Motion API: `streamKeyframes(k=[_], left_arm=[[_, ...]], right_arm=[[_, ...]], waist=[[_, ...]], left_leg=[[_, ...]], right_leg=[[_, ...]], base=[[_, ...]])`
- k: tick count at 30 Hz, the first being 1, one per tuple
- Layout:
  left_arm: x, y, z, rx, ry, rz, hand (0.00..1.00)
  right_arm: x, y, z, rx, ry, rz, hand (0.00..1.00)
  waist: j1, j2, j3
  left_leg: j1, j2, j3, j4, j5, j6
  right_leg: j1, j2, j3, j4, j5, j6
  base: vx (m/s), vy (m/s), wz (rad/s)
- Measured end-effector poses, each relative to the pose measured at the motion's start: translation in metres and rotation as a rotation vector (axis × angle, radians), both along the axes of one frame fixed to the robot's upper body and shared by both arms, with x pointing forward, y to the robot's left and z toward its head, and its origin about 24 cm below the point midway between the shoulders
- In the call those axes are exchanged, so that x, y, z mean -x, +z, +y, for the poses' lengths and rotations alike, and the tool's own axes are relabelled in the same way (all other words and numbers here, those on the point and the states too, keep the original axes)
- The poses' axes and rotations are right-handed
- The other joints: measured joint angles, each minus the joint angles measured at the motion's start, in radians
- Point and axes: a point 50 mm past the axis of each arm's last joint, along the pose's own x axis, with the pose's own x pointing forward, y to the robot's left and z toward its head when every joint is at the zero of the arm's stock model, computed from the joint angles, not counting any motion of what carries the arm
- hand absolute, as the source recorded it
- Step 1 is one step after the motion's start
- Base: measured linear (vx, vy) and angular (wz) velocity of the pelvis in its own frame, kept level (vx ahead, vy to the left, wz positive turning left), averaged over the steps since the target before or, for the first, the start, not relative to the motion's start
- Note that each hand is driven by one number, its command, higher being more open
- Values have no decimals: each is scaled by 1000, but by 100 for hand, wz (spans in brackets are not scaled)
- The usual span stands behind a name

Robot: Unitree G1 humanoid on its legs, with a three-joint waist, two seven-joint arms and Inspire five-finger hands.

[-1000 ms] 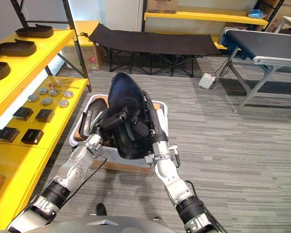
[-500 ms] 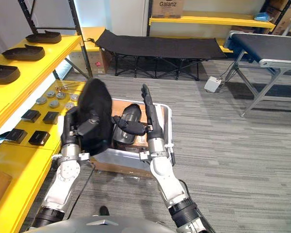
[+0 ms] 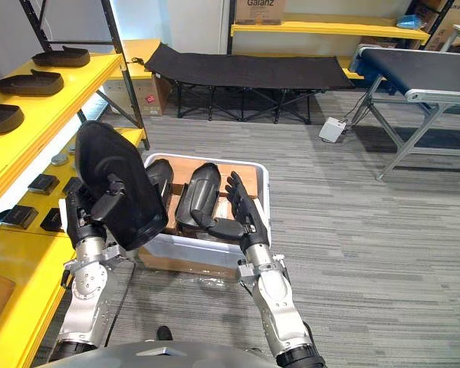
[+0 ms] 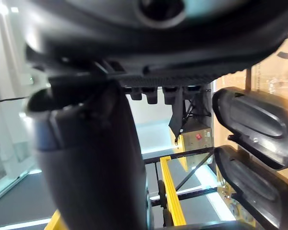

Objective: Walk over and take three plastic housings, then place them on the shelf

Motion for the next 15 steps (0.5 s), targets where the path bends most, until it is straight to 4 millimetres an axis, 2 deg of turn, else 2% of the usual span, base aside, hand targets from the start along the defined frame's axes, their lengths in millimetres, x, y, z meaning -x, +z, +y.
streamKeyframes(k=[4, 8, 11, 15], left_arm=[[14, 7, 10, 48, -28, -48, 0], [24, 20, 21, 32, -19, -102, 0], [31, 29, 33, 33, 1, -145, 0], [50, 32, 52, 15, 69, -149, 0]], right_arm=[[2, -6, -15, -1, -26, 24, 100], [1, -5, -15, -10, -22, 23, 100], [-1, -6, -13, -49, 1, 39, 100], [-6, -6, -2, -45, 56, 41, 100]], waist=[[6, 0, 0], [16, 0, 0], [55, 0, 0], [98, 0, -1]], left_leg=[[-5, 0, -3, 0, -2, -2], [-25, -5, -40, 0, 2, 0], [-40, -10, -85, 0, 9, 1], [-43, -27, -155, 1, 13, 3]], right_leg=[[-2, 1, -4, -2, -1, 0], [5, 1, -44, -4, -5, 1], [16, 3, -89, -3, -12, 3], [55, 1, -155, 2, -29, 11]], base=[[3, 3, 1], [11, 6, 27], [26, 8, 40], [35, 6, 58]])
